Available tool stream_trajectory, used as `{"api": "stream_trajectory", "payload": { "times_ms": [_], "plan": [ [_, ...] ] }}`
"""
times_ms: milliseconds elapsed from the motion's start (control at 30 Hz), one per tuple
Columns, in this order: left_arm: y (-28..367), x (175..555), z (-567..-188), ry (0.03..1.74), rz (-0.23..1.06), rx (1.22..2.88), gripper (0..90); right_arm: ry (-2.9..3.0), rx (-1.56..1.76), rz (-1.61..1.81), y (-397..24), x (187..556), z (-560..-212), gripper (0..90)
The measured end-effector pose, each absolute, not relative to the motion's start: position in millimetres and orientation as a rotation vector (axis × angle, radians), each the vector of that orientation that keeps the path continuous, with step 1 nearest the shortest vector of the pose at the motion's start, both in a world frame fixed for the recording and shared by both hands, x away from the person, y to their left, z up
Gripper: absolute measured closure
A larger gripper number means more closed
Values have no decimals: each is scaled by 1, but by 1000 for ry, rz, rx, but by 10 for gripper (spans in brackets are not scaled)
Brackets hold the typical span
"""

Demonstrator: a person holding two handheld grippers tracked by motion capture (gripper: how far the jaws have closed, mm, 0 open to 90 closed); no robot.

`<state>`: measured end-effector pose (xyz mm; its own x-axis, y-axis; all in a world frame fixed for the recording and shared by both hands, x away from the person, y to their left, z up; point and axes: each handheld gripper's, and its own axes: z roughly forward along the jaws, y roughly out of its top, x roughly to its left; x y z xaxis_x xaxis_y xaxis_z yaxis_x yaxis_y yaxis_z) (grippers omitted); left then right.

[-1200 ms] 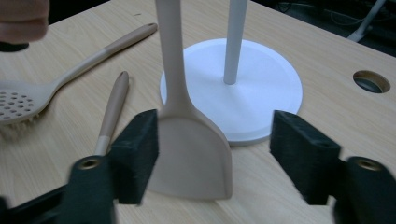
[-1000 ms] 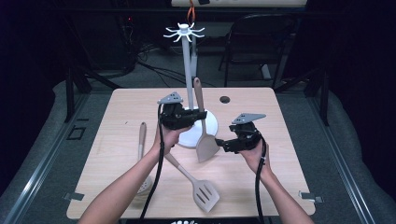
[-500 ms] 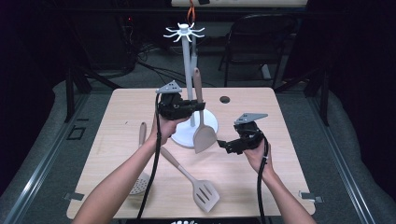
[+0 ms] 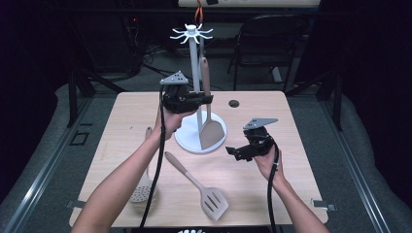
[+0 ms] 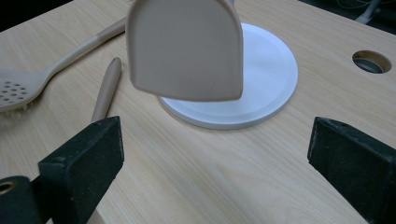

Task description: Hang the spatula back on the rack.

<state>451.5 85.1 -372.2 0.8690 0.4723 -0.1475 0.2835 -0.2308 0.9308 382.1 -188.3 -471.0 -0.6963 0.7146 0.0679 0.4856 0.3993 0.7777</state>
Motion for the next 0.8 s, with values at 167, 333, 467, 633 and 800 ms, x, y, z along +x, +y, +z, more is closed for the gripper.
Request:
{"api": "stream_trajectory", "payload": {
  "times_ms": [167,333,467,633,800],
  "plan": [
    [89,457,-363,567,206,1836,773,2396,1050,1167,-187,383,-474,25],
    [91,461,-355,570,216,1833,774,2397,1050,1163,-186,382,-475,25],
    [91,463,-349,565,223,1839,773,2409,1045,1149,-186,383,-475,25],
    [90,466,-341,565,223,1828,773,2408,1047,1158,-184,383,-476,25],
    [91,470,-339,582,208,1813,773,2420,1038,1154,-184,383,-476,25]
  ]
}}
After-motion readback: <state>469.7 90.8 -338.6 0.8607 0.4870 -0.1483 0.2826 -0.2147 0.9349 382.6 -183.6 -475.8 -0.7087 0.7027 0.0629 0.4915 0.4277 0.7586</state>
